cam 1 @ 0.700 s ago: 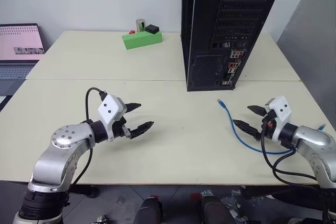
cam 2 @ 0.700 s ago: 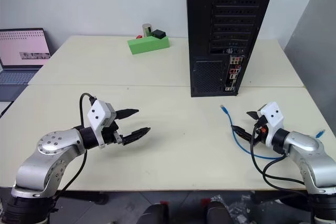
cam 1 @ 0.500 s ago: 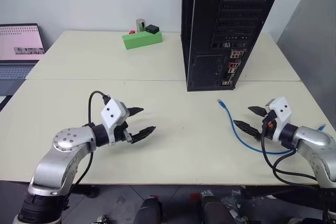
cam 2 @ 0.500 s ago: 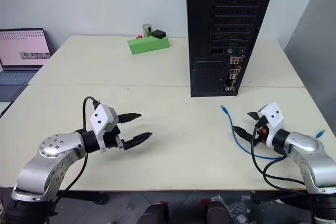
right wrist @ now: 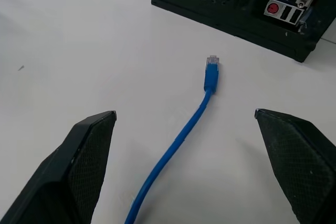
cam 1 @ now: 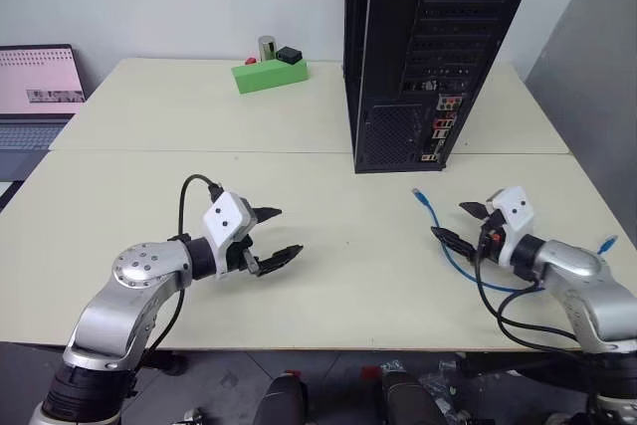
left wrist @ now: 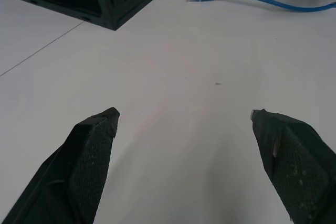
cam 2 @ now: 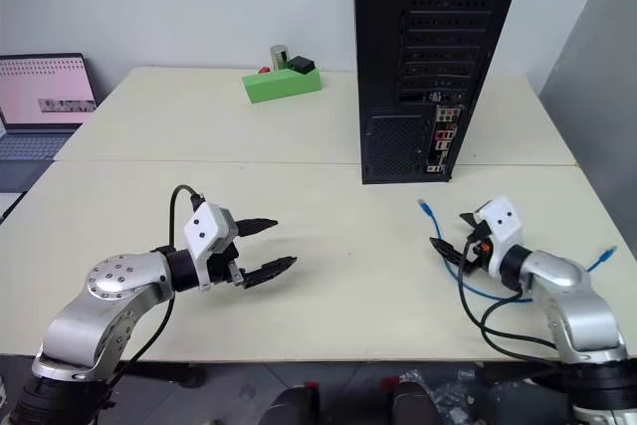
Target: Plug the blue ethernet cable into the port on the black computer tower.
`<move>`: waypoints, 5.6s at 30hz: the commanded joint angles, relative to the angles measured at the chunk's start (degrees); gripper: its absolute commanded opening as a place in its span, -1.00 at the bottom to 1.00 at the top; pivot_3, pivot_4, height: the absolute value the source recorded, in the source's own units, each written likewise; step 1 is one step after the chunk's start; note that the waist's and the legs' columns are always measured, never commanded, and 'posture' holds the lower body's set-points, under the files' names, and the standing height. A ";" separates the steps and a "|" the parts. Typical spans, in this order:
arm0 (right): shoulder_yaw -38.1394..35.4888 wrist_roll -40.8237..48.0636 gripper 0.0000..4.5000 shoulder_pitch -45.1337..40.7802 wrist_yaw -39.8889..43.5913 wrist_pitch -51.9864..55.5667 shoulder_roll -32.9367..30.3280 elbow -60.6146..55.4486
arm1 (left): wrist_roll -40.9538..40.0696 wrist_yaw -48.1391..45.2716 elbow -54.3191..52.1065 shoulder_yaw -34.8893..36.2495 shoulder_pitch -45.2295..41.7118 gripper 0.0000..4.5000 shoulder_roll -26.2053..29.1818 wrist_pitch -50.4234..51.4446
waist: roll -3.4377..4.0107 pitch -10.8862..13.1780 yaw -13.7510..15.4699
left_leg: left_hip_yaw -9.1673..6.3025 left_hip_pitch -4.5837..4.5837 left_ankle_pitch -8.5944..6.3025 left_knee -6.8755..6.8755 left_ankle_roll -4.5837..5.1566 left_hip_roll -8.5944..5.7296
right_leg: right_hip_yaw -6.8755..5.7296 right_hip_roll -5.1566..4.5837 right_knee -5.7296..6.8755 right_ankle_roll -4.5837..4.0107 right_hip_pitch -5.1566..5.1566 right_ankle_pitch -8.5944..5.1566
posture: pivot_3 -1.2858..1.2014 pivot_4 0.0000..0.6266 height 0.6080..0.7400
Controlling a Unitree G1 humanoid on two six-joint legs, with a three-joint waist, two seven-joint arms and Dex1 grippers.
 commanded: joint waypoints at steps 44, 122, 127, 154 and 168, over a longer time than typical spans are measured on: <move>10.68 -4.21 -0.98 -8.93 10.32 -0.67 2.13 -6.26 | 4.66 -9.83 11.45 -10.55 -13.12 0.90 -3.05 -9.54 | 0.00 0.00 0.20 | -0.02 -0.01 0.00 0.02 0.00 0.01 | -0.04 0.03 0.04 -0.02 -0.01 0.00 | 0.03 -0.52 1.00; 3.71 21.65 0.60 -13.31 8.89 26.13 8.91 -12.06 | 47.65 22.27 48.30 -14.38 -27.62 -0.88 -7.01 -96.20 | 0.00 0.00 0.27 | -0.12 -0.05 0.00 0.07 0.00 -0.05 | -0.14 -0.01 0.07 -0.01 -0.02 0.01 | 0.03 -0.52 1.00; 3.68 22.48 0.14 -13.47 8.36 26.37 8.95 -11.99 | 48.46 23.88 48.31 -15.01 -27.28 -0.88 -6.81 -96.13 | 0.00 0.00 0.29 | -0.12 -0.05 0.00 0.07 0.00 -0.05 | -0.15 -0.01 0.06 -0.01 -0.01 0.01 | 0.03 -0.52 1.00; 3.64 24.13 -0.39 -16.00 8.17 27.66 9.30 -8.54 | 52.72 30.95 47.04 -15.98 -26.55 -0.88 -5.97 -95.55 | 0.00 0.00 0.27 | -0.12 -0.05 0.00 0.07 0.00 -0.05 | -0.15 -0.01 0.07 -0.01 -0.02 0.01 | 0.03 -0.52 1.00; 3.21 25.02 -0.12 -16.12 7.93 29.12 9.20 -7.51 | 53.18 31.77 46.74 -16.12 -26.57 -0.88 -6.13 -95.03 | 0.00 0.00 0.27 | -0.12 -0.05 0.00 0.07 0.00 -0.05 | -0.15 -0.01 0.08 -0.01 -0.02 0.01 | 0.03 -0.52 1.00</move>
